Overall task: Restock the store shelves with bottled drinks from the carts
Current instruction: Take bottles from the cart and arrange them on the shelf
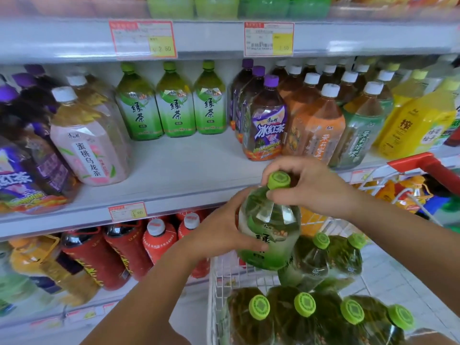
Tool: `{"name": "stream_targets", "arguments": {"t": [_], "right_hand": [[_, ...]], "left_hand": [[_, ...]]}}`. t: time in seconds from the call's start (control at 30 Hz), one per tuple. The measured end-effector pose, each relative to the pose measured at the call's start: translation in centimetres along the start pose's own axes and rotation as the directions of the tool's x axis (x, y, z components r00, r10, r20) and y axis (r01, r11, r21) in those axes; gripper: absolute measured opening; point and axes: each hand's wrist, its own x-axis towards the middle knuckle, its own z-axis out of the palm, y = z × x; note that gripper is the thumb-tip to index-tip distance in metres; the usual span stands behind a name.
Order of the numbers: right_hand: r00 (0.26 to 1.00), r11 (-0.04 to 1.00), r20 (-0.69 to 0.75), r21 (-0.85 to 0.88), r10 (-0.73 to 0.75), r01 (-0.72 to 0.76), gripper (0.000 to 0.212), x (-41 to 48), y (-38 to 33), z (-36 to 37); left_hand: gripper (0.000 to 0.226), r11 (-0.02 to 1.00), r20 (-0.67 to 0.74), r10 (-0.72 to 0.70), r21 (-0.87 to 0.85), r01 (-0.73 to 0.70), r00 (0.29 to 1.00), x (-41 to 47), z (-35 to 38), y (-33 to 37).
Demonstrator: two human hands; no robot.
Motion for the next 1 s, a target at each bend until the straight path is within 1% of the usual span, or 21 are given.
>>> {"name": "stream_targets", "arguments": {"t": [0.03,0.07,0.1,0.17,0.2,0.23,0.27,0.33,0.37,0.4,0.43,0.47,0.5,0.57,0.63,0.7,0.77,0.83,0.9,1.0], "right_hand": [[1.000,0.999,-0.007,0.036,-0.025,0.025,0.025,0.4,-0.9,-0.5],[1.000,0.998,-0.006,0.063,-0.026,0.026,0.032,0.8,-1.3,-1.0],[1.000,0.998,0.015,0.067,-0.004,0.003,0.051,1.1,-1.6,-1.5],[0.989,0.995,0.118,-0.058,0.092,-0.085,0.098,1.3,-1.2,-1.5],[0.977,0.987,0.168,-0.112,0.132,-0.114,0.111,1.3,-1.0,-0.7],[0.970,0.985,0.196,-0.122,0.141,-0.119,0.116,1.3,-0.8,0.7],[0.979,0.991,0.165,-0.073,0.120,-0.109,0.113,1.5,-1.0,2.4],[1.000,0.999,-0.008,0.044,0.009,-0.009,0.095,2.7,-0.9,5.2],[0.996,0.997,-0.083,0.071,-0.037,0.043,0.086,3.8,-1.0,6.2],[0.991,0.992,-0.120,0.096,-0.065,0.077,0.081,4.9,-1.2,6.9],[0.987,0.987,-0.133,0.125,-0.088,0.105,0.080,6.1,-1.6,7.4],[0.985,0.983,-0.138,0.142,-0.101,0.120,0.080,7.4,-1.6,8.0],[0.984,0.979,-0.141,0.152,-0.112,0.133,0.081,8.9,-1.6,8.7],[0.985,0.978,-0.131,0.163,-0.110,0.131,0.085,11.9,-0.9,10.1],[0.989,0.982,-0.122,0.155,-0.087,0.106,0.089,14.8,-0.2,11.6],[0.991,0.985,-0.124,0.155,-0.057,0.076,0.094,17.2,0.4,13.0],[0.992,0.981,-0.125,0.192,0.000,0.025,0.094,19.1,0.7,14.0],[0.991,0.974,-0.127,0.227,0.042,-0.013,0.094,20.8,0.7,14.7],[0.992,0.975,-0.118,0.222,0.053,-0.025,0.089,22.6,0.7,15.2],[0.987,0.980,-0.153,0.200,0.058,-0.026,0.085,24.8,1.1,16.5]], "left_hand": [[0.093,1.000,-0.068,0.003,-0.030,-0.005,0.998,0.0,-0.5,0.7],[0.087,0.999,-0.138,0.016,-0.046,-0.022,0.990,-0.2,-1.1,1.2],[0.083,0.997,-0.203,0.027,-0.063,-0.041,0.979,-0.3,-1.9,1.6],[0.080,0.992,-0.301,0.058,-0.086,-0.088,0.952,-1.0,-3.6,2.1],[0.081,0.990,-0.340,0.075,-0.089,-0.112,0.937,-1.3,-4.6,2.4],[0.081,0.987,-0.372,0.089,-0.091,-0.132,0.924,-1.6,-5.6,2.9],[0.082,0.985,-0.391,0.109,-0.079,-0.151,0.914,-1.8,-6.6,3.2],[0.085,0.984,-0.399,0.156,-0.018,-0.177,0.903,-2.2,-8.5,3.8],[0.090,0.985,-0.402,0.166,0.028,-0.170,0.900,-2.4,-9.4,3.9],[0.095,0.985,-0.410,0.172,0.082,-0.152,0.896,-2.5,-10.4,3.7],[0.097,0.983,-0.425,0.176,0.131,-0.132,0.888,-2.8,-11.4,3.4],[0.095,0.977,-0.459,0.179,0.184,-0.104,0.870,-3.3,-12.4,3.1],[0.089,0.967,-0.515,0.183,0.249,-0.058,0.838,-3.9,-13.3,2.4],[0.082,0.925,-0.623,0.151,0.363,0.114,0.767,-5.6,-15.1,-0.2],[0.081,0.854,-0.682,0.133,0.447,0.265,0.719,-7.4,-16.4,-3.9],[0.080,0.756,-0.684,0.187,0.559,0.342,0.705,-8.7,-17.4,-7.4],[0.074,0.689,-0.662,0.268,0.639,0.341,0.700,-9.3,-18.0,-9.9],[0.061,0.657,-0.647,0.344,0.683,0.318,0.680,-9.3,-18.2,-11.2],[0.049,0.664,-0.657,0.386,0.686,0.299,0.648,-9.0,-18.1,-11.7],[0.037,0.692,-0.684,0.419,0.667,0.277,0.597,-8.6,-17.8,-12.2]]}}
